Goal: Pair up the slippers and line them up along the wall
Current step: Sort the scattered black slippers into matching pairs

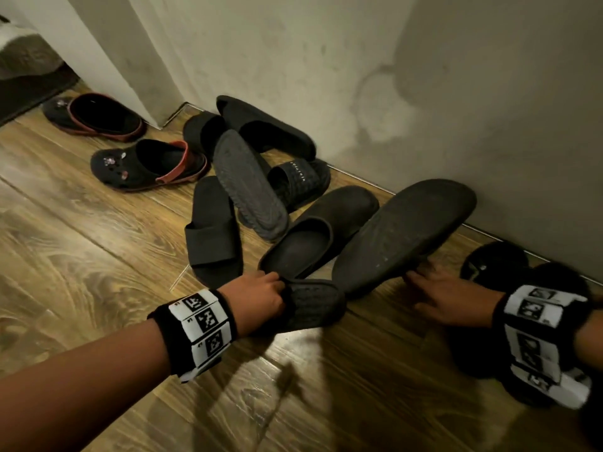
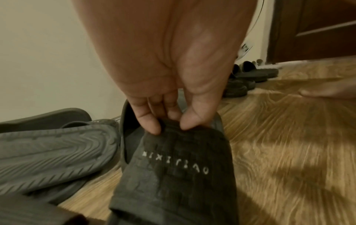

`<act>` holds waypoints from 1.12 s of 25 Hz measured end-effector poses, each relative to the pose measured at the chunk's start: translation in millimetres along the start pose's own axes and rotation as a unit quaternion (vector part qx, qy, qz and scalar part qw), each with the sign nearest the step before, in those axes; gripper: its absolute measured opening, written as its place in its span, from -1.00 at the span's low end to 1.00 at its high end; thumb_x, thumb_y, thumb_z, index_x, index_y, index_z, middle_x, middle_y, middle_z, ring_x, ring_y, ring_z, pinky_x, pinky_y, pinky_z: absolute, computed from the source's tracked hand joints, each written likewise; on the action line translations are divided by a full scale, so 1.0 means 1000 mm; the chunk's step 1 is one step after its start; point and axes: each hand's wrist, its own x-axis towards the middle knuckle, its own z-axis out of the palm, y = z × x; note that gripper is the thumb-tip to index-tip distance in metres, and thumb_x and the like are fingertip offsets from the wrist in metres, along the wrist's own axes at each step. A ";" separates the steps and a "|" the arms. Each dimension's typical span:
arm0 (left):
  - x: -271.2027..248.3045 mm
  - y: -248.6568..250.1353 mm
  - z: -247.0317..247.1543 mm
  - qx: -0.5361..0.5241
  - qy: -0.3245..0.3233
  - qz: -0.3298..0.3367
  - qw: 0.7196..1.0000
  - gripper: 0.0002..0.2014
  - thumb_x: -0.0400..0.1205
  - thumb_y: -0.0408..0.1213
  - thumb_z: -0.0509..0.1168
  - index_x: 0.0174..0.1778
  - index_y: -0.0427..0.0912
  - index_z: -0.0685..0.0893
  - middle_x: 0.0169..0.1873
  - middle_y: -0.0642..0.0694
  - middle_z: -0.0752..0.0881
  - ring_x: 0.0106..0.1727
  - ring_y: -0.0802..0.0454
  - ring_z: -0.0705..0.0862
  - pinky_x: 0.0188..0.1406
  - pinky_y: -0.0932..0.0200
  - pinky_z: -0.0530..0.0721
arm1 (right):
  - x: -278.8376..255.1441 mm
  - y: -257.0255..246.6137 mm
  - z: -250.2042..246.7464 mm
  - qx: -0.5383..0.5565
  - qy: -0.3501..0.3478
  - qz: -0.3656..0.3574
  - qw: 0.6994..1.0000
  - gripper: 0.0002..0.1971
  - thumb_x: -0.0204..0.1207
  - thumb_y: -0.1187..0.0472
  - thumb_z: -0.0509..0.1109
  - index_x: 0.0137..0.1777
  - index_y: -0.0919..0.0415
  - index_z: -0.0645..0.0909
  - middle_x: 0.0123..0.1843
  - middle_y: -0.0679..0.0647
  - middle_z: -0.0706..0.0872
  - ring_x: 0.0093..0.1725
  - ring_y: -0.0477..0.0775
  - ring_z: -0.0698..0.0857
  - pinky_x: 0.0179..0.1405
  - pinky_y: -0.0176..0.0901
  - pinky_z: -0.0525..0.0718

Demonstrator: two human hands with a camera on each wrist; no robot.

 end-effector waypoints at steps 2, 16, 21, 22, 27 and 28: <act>0.004 -0.001 0.004 0.014 -0.019 0.008 1.000 -0.71 0.67 -0.29 0.08 0.17 -0.18 0.67 0.27 -0.18 0.57 0.35 -0.20 0.45 0.19 -0.05 0.50 | -0.020 -0.014 0.018 0.044 0.065 0.043 0.996 -0.21 0.64 -0.14 0.15 0.71 0.12 -0.16 0.76 0.15 -0.14 0.69 0.26 -0.33 0.69 0.07 -0.09; -0.037 -0.094 0.007 -0.368 0.234 -0.250 0.865 -0.76 0.59 -0.35 0.29 0.17 -0.26 0.64 0.06 -0.31 0.76 0.11 -0.26 0.72 0.14 0.00 0.60 | -0.018 -0.037 -0.022 -0.137 0.161 -0.033 0.977 -0.41 0.57 -0.23 0.17 0.54 0.02 0.43 0.76 0.10 -0.07 0.68 0.37 -0.32 0.63 0.18 -0.32; -0.044 -0.065 0.014 -0.333 0.088 -0.260 0.902 -0.49 0.58 0.20 0.18 -0.23 -0.26 0.64 -0.26 -0.27 0.73 -0.10 -0.24 0.74 -0.08 0.02 0.65 | -0.031 -0.030 -0.014 -0.112 0.119 -0.018 0.986 -0.41 0.59 -0.23 0.16 0.56 0.01 0.40 0.76 0.13 -0.05 0.71 0.24 -0.24 0.68 0.22 -0.19; -0.045 -0.058 0.014 -0.324 0.067 -0.264 0.906 -0.35 0.49 0.38 0.13 -0.24 -0.26 0.63 -0.28 -0.24 0.72 -0.13 -0.22 0.73 -0.10 0.02 0.66 | -0.034 -0.031 -0.013 -0.112 0.122 -0.025 0.986 -0.43 0.60 -0.21 0.17 0.54 0.01 0.42 0.75 0.13 0.00 0.72 0.21 -0.19 0.68 0.22 -0.16; -0.036 -0.011 0.025 -0.252 0.040 -0.304 0.918 -0.01 0.27 0.56 0.16 0.33 -0.21 0.27 0.17 -0.30 0.69 0.14 -0.25 0.73 -0.01 0.01 0.65 | -0.043 -0.041 -0.019 -0.070 0.185 -0.057 0.978 -0.57 0.62 -0.14 0.21 0.40 0.00 0.57 0.54 0.09 0.49 0.62 0.13 0.30 0.62 0.03 0.22; -0.032 -0.001 0.029 -0.261 0.044 -0.311 0.913 -0.09 0.35 0.45 0.24 0.34 -0.24 0.24 0.20 -0.29 0.68 0.16 -0.24 0.72 0.01 0.00 0.66 | -0.044 -0.045 -0.022 -0.049 0.196 -0.063 0.977 -0.59 0.62 -0.15 0.20 0.37 -0.02 0.58 0.44 0.05 0.56 0.51 0.08 0.42 0.53 -0.03 0.35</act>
